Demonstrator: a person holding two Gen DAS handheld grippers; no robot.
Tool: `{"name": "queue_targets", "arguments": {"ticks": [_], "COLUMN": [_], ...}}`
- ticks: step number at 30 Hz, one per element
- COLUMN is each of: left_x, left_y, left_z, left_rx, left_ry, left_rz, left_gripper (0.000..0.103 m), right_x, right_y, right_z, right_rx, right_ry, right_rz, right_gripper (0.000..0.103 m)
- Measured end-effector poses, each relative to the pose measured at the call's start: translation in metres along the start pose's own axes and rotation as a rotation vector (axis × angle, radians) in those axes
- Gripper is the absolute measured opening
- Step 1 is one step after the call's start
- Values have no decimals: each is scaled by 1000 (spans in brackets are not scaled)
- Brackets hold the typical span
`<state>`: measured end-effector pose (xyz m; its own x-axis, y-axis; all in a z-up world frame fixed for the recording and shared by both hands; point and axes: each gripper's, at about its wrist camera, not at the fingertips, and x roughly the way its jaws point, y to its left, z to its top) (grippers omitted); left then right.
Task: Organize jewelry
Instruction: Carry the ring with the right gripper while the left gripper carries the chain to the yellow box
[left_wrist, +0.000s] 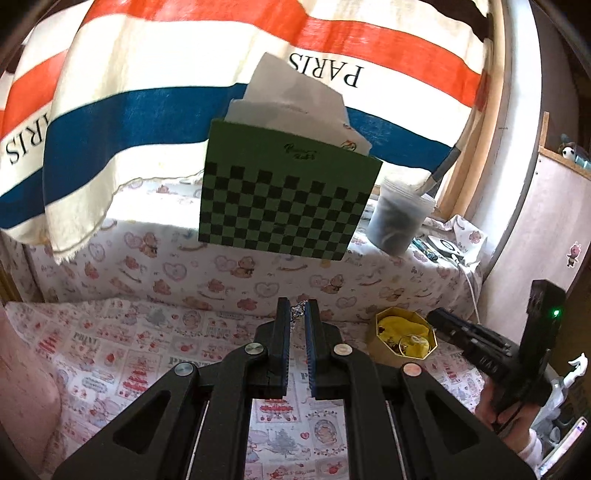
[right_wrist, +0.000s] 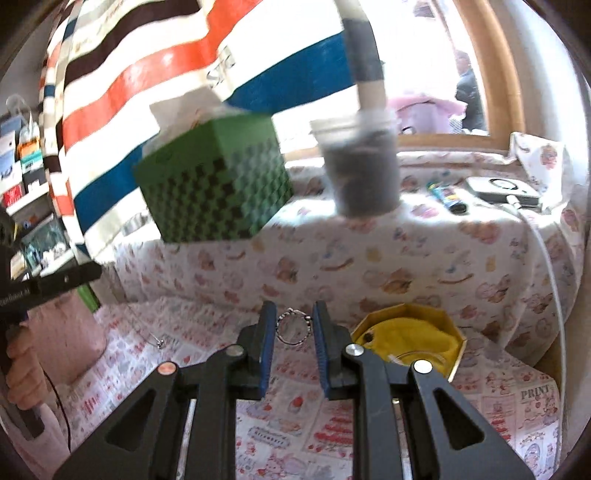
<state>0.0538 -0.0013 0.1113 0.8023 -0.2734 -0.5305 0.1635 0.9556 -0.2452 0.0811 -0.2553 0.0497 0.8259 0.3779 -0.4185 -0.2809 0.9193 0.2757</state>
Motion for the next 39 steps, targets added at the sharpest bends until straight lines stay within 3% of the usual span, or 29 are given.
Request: {"name": "queue_targets", "arguments": {"ticks": [9, 11, 20, 27, 33, 35, 37, 39], "left_x": [6, 12, 60, 111, 135, 141, 147, 149], "left_y": [-38, -51, -111, -145, -151, -153, -155, -156], "left_z": [29, 34, 52, 36, 27, 24, 21, 19], "left_rx": [35, 51, 111, 194, 187, 186, 186, 185], "left_ry": [0, 8, 82, 148, 173, 183, 200, 203], "left_rz": [0, -4, -40, 14, 14, 11, 6, 0], "left_gripper": [7, 7, 7, 7, 7, 7, 7, 7], "right_x": [-21, -20, 15, 41, 49, 45, 39, 34], "right_y": [-33, -38, -85, -106, -111, -112, -115, -114], "right_z": [7, 5, -10, -23, -27, -25, -25, -24], "right_rx": [115, 118, 230, 254, 268, 279, 300, 302], "right_ry": [-59, -62, 38, 110, 121, 111, 89, 79], "right_rz": [14, -15, -82, -108, -111, -105, -116, -115], "right_gripper": [19, 19, 19, 19, 20, 27, 44, 46]}}
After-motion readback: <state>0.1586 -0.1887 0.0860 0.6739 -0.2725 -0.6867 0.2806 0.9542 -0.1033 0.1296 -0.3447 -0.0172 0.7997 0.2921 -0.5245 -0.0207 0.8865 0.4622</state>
